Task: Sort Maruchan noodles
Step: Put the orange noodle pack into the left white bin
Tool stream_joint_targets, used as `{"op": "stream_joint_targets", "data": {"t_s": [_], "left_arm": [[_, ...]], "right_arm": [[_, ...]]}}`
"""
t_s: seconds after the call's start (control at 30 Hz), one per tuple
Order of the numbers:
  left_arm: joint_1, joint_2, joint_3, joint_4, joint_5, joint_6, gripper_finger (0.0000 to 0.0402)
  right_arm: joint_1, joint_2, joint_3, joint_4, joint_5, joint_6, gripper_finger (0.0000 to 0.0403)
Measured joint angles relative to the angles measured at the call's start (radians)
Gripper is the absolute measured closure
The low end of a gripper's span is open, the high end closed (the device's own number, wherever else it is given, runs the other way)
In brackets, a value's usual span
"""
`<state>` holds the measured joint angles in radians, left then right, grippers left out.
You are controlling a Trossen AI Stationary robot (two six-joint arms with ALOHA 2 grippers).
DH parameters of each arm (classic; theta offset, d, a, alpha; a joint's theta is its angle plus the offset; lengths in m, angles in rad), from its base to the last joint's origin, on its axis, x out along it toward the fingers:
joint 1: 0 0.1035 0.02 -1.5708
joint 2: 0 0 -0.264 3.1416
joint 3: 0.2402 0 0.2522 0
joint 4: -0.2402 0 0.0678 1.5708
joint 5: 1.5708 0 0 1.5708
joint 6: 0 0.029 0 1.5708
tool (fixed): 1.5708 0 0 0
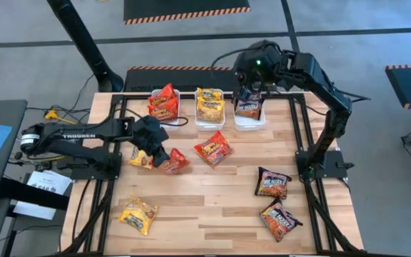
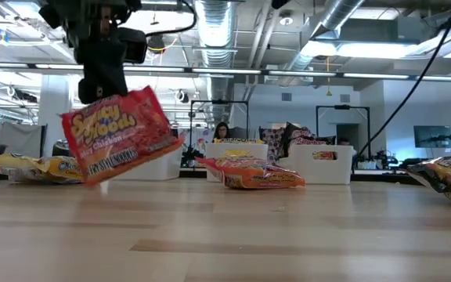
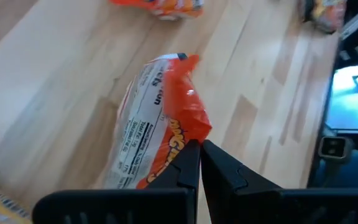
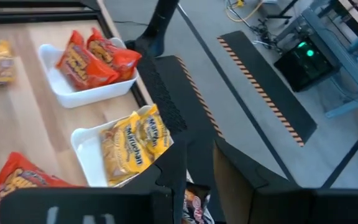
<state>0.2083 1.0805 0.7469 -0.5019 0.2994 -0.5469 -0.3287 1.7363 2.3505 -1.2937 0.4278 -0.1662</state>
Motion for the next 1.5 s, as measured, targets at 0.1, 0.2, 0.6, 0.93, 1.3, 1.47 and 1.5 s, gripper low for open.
{"op": "stream_joint_targets", "data": {"t_s": [0.1, 0.2, 0.6, 0.93, 1.3, 1.47, 1.5], "left_arm": [[0.027, 0.0, 0.0, -0.033, -0.034, 0.032, 0.0401], [0.053, 0.0, 0.0, -0.049, -0.089, 0.078, 0.0401], [0.139, 0.112, 0.001, -0.059, -0.058, 0.134, 0.0394], [0.191, 0.171, 0.0, -0.032, 0.14, 0.114, 0.0314], [0.356, 0.168, 0.072, -0.25, 0.077, 0.185, 0.0255], [0.384, 0.185, 0.067, -0.3, 0.071, 0.2, 0.0255], [0.384, 0.191, 0.067, -0.301, 0.07, 0.208, 0.0255]], "right_arm": [[-0.03, 0.0, 0.0, 0.0, 0.0, 0.0, 0.0298], [-0.055, 0.0, 0.0, 0.0, 0.0, 0.0, 0.0298], [-0.113, 0.0, 0.0, 0.0, 0.0, 0.0, 0.0298], [-0.119, 0.0, 0.0, -0.011, -0.003, 0.038, 0.0298], [-0.118, 0.0, 0.0, -0.015, -0.008, 0.069, 0.0298], [-0.118, 0.0, 0.0, -0.015, -0.008, 0.071, 0.0298], [-0.118, 0.0, 0.0, -0.015, -0.008, 0.071, 0.0298]]}}
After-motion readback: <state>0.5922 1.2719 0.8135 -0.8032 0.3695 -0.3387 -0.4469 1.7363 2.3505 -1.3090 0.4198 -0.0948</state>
